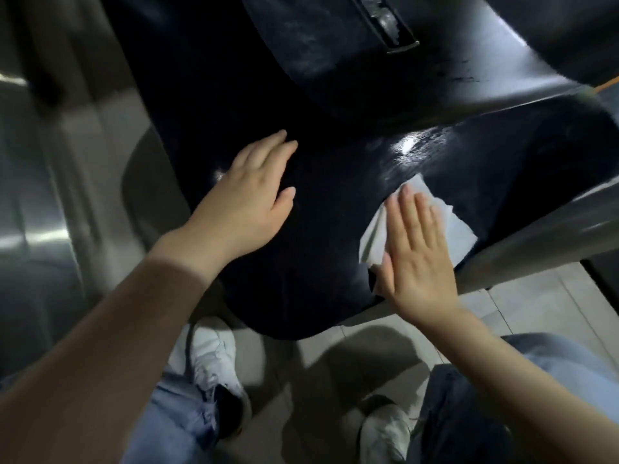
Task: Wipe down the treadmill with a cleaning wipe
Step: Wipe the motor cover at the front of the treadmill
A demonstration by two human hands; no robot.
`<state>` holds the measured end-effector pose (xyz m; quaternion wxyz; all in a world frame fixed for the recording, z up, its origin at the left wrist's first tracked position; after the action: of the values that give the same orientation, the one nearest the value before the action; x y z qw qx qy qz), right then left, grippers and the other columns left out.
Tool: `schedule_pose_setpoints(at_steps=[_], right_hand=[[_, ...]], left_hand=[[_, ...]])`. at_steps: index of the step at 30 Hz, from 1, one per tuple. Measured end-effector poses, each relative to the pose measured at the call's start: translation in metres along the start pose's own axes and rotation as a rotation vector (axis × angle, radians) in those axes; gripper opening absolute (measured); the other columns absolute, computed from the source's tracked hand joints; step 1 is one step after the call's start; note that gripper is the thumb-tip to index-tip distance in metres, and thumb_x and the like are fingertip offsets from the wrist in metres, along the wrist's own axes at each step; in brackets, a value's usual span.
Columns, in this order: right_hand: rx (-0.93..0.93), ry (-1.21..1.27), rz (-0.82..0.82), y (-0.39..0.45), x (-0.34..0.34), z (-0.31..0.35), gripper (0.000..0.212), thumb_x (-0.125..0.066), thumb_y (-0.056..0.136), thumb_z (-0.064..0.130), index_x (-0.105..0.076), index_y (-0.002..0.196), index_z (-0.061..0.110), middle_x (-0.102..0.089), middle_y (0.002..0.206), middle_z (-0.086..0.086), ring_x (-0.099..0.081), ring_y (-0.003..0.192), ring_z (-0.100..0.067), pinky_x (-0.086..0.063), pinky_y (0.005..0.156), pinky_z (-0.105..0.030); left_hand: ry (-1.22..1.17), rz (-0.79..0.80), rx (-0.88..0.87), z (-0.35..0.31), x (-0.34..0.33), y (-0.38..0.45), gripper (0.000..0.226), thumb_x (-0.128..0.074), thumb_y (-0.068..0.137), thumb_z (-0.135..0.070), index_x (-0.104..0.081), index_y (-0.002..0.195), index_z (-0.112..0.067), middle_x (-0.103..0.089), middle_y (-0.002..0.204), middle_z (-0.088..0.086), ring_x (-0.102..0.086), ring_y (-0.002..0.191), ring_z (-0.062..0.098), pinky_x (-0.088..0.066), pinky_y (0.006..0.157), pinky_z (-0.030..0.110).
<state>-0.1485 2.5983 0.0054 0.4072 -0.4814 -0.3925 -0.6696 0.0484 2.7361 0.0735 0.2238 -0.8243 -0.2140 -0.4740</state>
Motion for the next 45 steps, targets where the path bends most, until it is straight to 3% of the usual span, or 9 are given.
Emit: schedule_pose_setpoints(at_steps=[7,12,16,20,27,30,34,37,45], right_hand=[[0.632,-0.153,0.196,0.015,-0.011,0.087,0.063,-0.027,0.102,0.040,-0.018,0.155,0.008,-0.011,0.163,-0.013,-0.006,0.151,-0.028,-0.009,0.123,-0.045],[0.845,-0.252,0.237,-0.006,-0.002,0.036,0.062,-0.026,0.102,0.041,-0.019,0.155,0.010,-0.012,0.163,-0.012,-0.012,0.150,-0.030,-0.018,0.120,-0.048],[0.992,-0.266,0.290,-0.007,-0.021,0.096,0.063,-0.027,0.103,0.041,-0.013,0.156,0.009,-0.009,0.163,-0.012,-0.006,0.151,-0.029,-0.007,0.122,-0.045],[1.029,-0.308,0.332,0.000,-0.041,0.175,0.060,-0.022,0.104,0.037,-0.011,0.155,0.006,0.001,0.162,-0.013,0.004,0.151,-0.028,0.009,0.121,-0.042],[1.015,-0.317,0.261,-0.028,-0.011,0.073,0.070,-0.035,0.095,0.025,-0.006,0.156,0.007,-0.001,0.164,-0.012,-0.002,0.151,-0.028,-0.006,0.122,-0.043],[0.942,-0.262,0.241,-0.021,-0.019,0.097,0.073,-0.044,0.098,0.032,-0.009,0.156,0.006,-0.004,0.163,-0.013,-0.004,0.151,-0.029,-0.005,0.122,-0.044],[1.011,-0.332,0.260,-0.014,-0.038,0.153,0.067,-0.029,0.102,0.032,0.002,0.155,0.006,0.007,0.162,-0.014,0.005,0.150,-0.030,0.009,0.121,-0.045],[1.070,-0.425,0.244,-0.026,-0.037,0.135,0.066,-0.026,0.102,0.028,0.006,0.155,0.008,0.013,0.162,-0.013,0.009,0.150,-0.029,0.009,0.121,-0.045],[1.244,-0.466,0.183,-0.036,-0.024,0.039,0.060,-0.041,0.099,0.023,-0.024,0.155,0.012,-0.014,0.163,0.006,-0.011,0.150,-0.015,-0.001,0.123,-0.034]], left_hand=[[-0.055,0.035,0.218,0.051,0.002,-0.049,0.053,-0.038,0.104,-0.033,-0.027,0.155,-0.023,-0.019,0.163,-0.007,-0.017,0.149,0.014,-0.017,0.120,0.031],[-0.097,0.121,0.299,0.063,-0.008,-0.084,0.053,-0.034,0.105,-0.033,-0.021,0.156,-0.025,-0.012,0.164,-0.011,-0.015,0.149,0.010,-0.015,0.120,0.029],[-0.096,0.107,0.342,0.071,-0.008,-0.097,0.052,-0.035,0.105,-0.031,-0.024,0.155,-0.024,-0.017,0.163,-0.008,-0.021,0.149,0.014,-0.019,0.121,0.033],[-0.084,0.069,0.344,0.070,-0.001,-0.096,0.051,-0.034,0.105,-0.032,-0.025,0.155,-0.025,-0.018,0.163,-0.010,-0.022,0.148,0.012,-0.021,0.120,0.032],[-0.080,0.012,0.281,0.062,0.012,-0.090,0.051,-0.035,0.104,-0.033,-0.026,0.154,-0.026,-0.020,0.162,-0.011,-0.022,0.148,0.010,-0.021,0.120,0.034],[-0.067,0.009,0.283,0.064,0.013,-0.085,0.051,-0.035,0.104,-0.033,-0.027,0.154,-0.026,-0.021,0.162,-0.010,-0.021,0.148,0.010,-0.020,0.119,0.031],[-0.072,-0.043,0.237,0.052,0.019,-0.067,0.050,-0.036,0.104,-0.034,-0.029,0.153,-0.026,-0.022,0.161,-0.012,-0.022,0.147,0.008,-0.020,0.117,0.027],[-0.062,-0.046,0.178,0.041,0.015,-0.052,0.050,-0.036,0.104,-0.035,-0.031,0.153,-0.026,-0.023,0.161,-0.012,-0.023,0.147,0.007,-0.019,0.116,0.024],[-0.028,0.002,0.064,0.016,0.013,-0.018,0.051,-0.037,0.104,-0.037,-0.030,0.153,-0.026,-0.023,0.161,-0.012,-0.031,0.143,0.011,-0.027,0.117,0.032]])
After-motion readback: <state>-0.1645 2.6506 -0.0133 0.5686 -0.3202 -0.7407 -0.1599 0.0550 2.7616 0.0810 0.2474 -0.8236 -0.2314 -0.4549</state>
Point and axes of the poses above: each hand's wrist, its own y-axis towards the middle knuckle, its own x-axis out of the back of the hand, z = x × y, the point moved 4 cm from there along y, towards the middle knuckle
